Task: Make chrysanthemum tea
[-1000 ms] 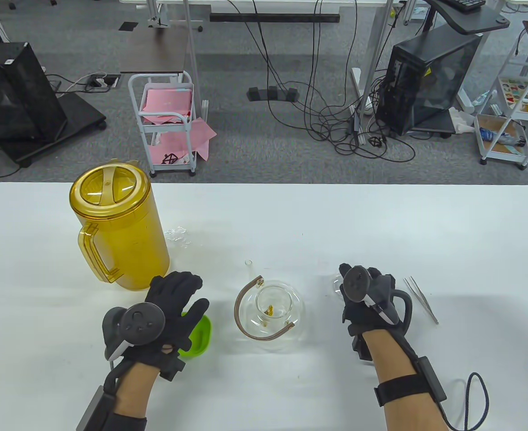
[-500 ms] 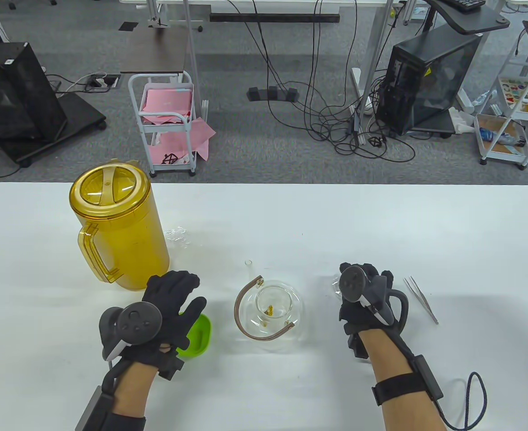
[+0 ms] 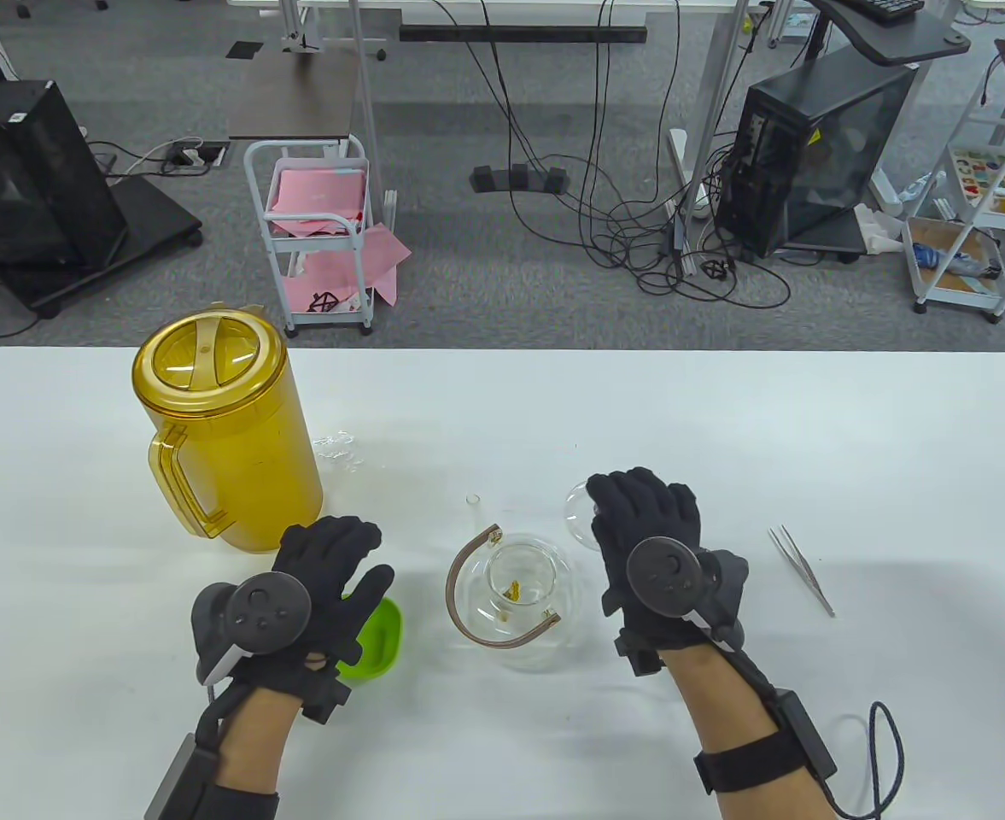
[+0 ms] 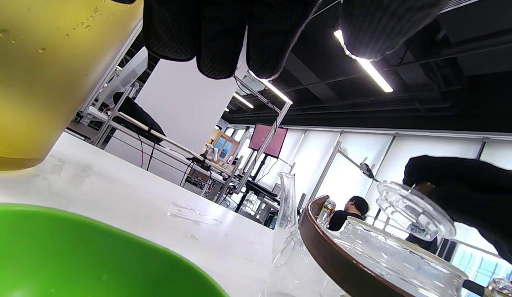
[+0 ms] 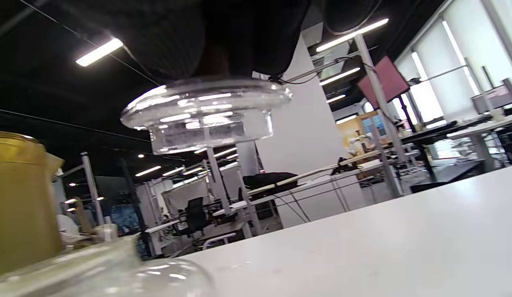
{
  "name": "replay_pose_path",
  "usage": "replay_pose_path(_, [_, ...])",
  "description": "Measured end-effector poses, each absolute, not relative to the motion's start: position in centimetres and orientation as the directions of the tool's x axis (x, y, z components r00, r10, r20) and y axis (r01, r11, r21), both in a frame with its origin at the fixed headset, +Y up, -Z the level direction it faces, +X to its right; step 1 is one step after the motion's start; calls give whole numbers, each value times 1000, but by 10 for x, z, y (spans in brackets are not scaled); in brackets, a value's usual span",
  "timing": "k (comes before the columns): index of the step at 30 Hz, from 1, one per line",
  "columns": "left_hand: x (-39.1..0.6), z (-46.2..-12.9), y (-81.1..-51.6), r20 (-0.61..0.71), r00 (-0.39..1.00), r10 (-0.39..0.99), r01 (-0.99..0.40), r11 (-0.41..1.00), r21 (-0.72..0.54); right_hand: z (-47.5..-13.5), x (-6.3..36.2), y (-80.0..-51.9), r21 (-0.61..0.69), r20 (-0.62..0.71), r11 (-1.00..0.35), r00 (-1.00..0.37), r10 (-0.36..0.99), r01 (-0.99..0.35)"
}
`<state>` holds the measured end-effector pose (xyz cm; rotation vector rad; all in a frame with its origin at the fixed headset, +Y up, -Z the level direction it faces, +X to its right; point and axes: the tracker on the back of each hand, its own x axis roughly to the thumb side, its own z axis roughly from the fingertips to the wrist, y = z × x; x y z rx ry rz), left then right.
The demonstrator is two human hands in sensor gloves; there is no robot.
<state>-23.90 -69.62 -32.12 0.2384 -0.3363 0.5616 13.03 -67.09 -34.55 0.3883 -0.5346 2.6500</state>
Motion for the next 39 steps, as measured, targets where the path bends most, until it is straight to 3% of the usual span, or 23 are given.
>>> replay_pose_path(8, [-239,-321,-697,373,796,477,-552,824,125,-324,84,-677,-246,484,-883,-840,245,-399])
replay_pose_path(25, [-234,-322,-700,374,801,468,-537,837,103,-323,72,-694,-223,491,-924,-854,169,-310])
replay_pose_path(39, [-232,-322,-702,372,806,461,-525,847,87,-319,110,-657,-268,497,-829,-808,318,-491])
